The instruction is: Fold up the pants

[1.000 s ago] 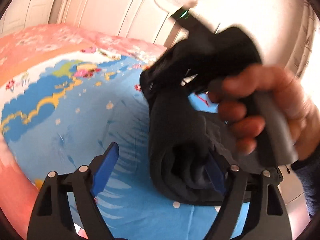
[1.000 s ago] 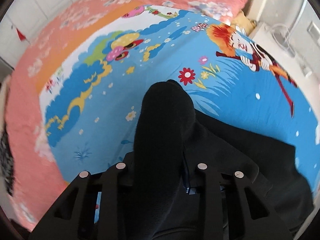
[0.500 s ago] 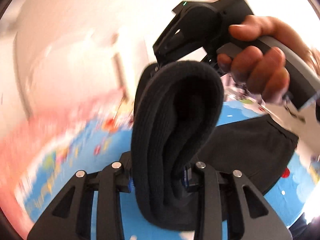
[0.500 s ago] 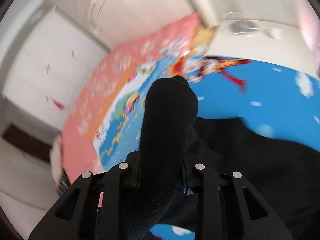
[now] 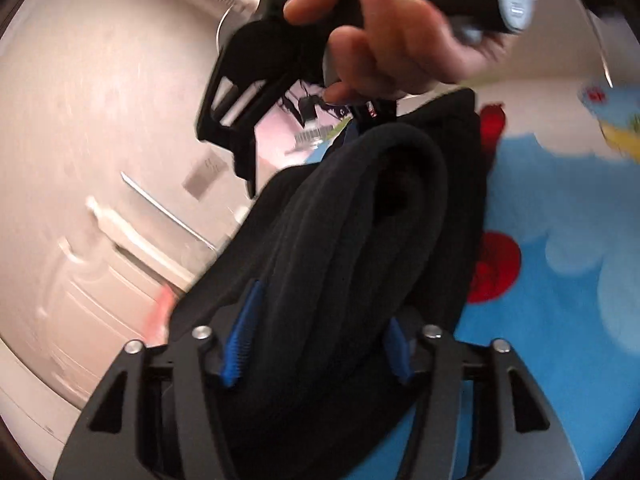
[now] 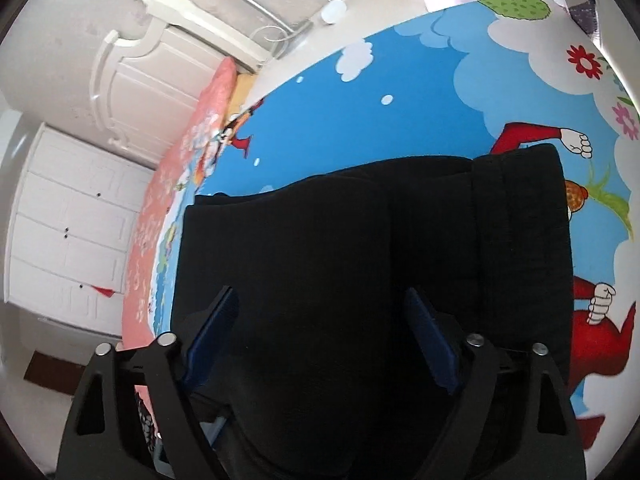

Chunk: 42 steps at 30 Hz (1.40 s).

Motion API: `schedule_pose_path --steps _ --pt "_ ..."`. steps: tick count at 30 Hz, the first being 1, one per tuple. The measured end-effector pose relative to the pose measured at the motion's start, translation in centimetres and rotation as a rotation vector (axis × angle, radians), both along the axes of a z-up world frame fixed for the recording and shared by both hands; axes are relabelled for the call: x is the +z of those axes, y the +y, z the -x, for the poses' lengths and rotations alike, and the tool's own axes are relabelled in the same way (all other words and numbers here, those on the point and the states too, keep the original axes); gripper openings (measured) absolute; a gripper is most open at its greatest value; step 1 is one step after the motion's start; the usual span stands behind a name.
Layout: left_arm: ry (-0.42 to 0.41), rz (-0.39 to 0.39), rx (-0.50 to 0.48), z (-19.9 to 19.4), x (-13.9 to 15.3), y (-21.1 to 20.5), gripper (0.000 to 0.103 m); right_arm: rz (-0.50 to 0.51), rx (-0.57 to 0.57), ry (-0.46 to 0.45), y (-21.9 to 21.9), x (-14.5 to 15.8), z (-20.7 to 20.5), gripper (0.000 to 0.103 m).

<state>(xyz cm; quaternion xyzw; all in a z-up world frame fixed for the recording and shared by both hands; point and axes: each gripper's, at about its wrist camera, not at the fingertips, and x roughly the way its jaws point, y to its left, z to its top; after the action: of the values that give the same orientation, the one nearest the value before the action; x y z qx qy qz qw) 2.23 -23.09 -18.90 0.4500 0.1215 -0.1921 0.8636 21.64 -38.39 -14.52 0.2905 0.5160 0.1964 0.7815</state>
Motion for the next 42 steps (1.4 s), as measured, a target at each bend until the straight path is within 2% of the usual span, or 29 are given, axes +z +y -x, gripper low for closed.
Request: schedule_pose_path --steps 2,3,4,7,10,15,19,23,26,28,29,30,32,33,34,35,38,40,41,42 --pt "-0.026 -0.017 -0.005 0.3 -0.1 0.1 0.058 0.023 0.016 -0.012 0.3 0.1 0.0 0.075" --pt "-0.029 -0.025 -0.009 0.3 -0.1 0.0 0.055 0.040 0.022 -0.014 0.5 0.1 -0.2 0.072" --pt "-0.030 -0.034 -0.013 0.3 -0.3 -0.2 0.046 0.057 0.030 -0.016 0.4 0.0 -0.4 0.063" --pt "-0.059 -0.056 -0.018 1.1 0.0 -1.2 0.035 0.124 0.032 -0.001 1.5 0.0 -1.2 0.034" --pt "-0.096 -0.073 -0.028 1.2 0.8 -1.5 0.032 0.126 0.043 -0.017 0.7 1.0 -1.0 0.024" --pt "-0.150 -0.062 -0.066 0.7 3.1 -3.1 0.031 0.120 0.016 -0.114 -1.7 5.5 -0.3 0.023" --pt "-0.169 -0.074 -0.120 0.5 3.4 -5.5 0.031 0.191 -0.031 -0.115 -4.0 6.5 0.2 0.023" --pt "-0.147 -0.107 -0.148 0.4 1.9 -7.3 0.031 0.244 -0.063 -0.079 -5.7 4.8 0.2 0.023" --pt "-0.127 -0.127 -0.136 0.3 1.0 -9.0 0.031 0.267 -0.058 -0.087 -6.4 3.0 0.1 0.023" --pt "-0.117 -0.161 -0.137 0.0 -0.5 -10.2 0.032 0.350 -0.067 -0.057 -6.5 1.5 0.1 0.026" --pt "-0.141 -0.171 -0.138 0.2 -1.2 -10.4 0.032 0.418 -0.080 -0.053 -6.3 0.7 0.1 0.027" --pt "-0.148 -0.174 -0.135 0.1 -1.4 -10.5 0.033 0.453 -0.089 -0.075 -6.2 0.5 0.5 0.033" --pt "-0.118 -0.148 -0.151 -0.4 -0.6 -10.7 0.041 0.508 -0.099 -0.087 -5.9 0.8 0.9 0.042" --pt "-0.084 -0.119 -0.175 -0.1 0.5 -10.0 0.047 0.570 -0.095 -0.093 -5.4 1.2 1.0 0.051" --pt "-0.049 -0.075 -0.191 0.1 1.6 -9.1 0.058 0.622 -0.093 -0.098 -5.0 1.4 1.0 0.061" --pt "-0.013 -0.026 -0.198 0.0 2.7 -8.0 0.062 0.709 -0.095 -0.105 -4.4 1.9 1.1 0.064" --pt "0.143 0.210 -0.190 0.8 6.6 -0.8 0.064 0.878 -0.146 -0.138 -3.3 4.1 2.0 0.071" --pt "0.169 0.311 -0.166 1.2 7.6 3.8 0.065 1.004 -0.214 -0.194 -2.3 6.5 3.3 0.081" --pt "0.185 0.359 -0.123 1.2 7.8 6.8 0.065 1.016 -0.223 -0.218 -1.9 7.2 3.7 0.082" --pt "0.204 0.380 -0.094 2.0 7.7 7.8 0.065 0.985 -0.211 -0.267 -0.8 8.5 4.3 0.083"
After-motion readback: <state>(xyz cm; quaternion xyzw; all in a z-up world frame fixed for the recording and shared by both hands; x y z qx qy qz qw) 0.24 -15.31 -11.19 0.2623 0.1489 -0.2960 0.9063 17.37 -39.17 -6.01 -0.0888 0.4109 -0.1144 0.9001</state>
